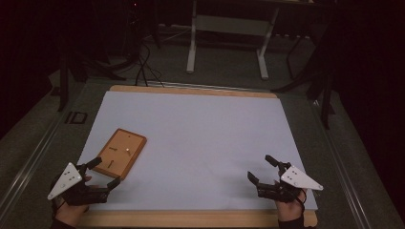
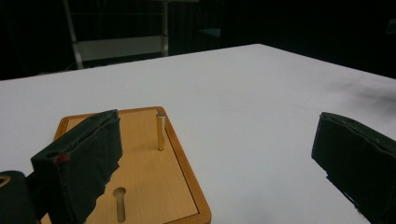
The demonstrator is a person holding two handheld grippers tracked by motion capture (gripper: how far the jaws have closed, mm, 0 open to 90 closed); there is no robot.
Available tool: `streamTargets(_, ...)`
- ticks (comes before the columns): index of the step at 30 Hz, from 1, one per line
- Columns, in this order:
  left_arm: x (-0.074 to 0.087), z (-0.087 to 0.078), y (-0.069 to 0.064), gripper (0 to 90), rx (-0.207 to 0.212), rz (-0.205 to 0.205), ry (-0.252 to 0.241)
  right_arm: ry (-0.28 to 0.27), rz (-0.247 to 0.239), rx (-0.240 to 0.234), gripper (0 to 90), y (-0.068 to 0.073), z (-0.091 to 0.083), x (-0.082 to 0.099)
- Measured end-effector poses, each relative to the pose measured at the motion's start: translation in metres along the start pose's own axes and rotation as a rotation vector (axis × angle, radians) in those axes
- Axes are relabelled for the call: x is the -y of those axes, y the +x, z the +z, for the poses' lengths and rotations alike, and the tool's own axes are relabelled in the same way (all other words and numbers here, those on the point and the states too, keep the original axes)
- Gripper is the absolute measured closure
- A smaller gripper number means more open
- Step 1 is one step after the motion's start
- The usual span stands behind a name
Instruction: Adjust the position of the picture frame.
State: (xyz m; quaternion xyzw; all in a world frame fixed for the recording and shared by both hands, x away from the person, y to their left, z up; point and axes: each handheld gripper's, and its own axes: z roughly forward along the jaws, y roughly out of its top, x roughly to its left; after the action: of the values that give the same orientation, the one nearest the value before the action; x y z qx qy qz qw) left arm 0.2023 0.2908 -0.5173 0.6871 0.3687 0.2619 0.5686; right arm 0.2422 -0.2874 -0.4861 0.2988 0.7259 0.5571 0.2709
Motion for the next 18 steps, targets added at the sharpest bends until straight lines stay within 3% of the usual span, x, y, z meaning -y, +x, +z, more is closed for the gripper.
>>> streamTargets(3, -0.002, 0.000, -0.002, 2.3, 0.016, -0.004, 0.013, -0.004, -0.010, 0.012, 12.9, 0.002, -0.002, -0.001)
streamTargets(7, -0.005, 0.005, -0.008, 2.3, 0.068, -0.018, 0.073, 0.001, -0.002, 0.021, 13.6, 0.003, -0.003, -0.003)
streamTargets(13, -0.012, 0.006, -0.012, 2.3, 0.071, -0.010, 0.088, -0.018, -0.028, 0.048, 13.1, 0.004, -0.004, -0.005)
streamTargets(18, -0.021, 0.009, -0.002, 3.0, 0.056, -0.011, 0.091, -0.012, -0.028, 0.062, 12.7, 0.004, -0.004, -0.006)
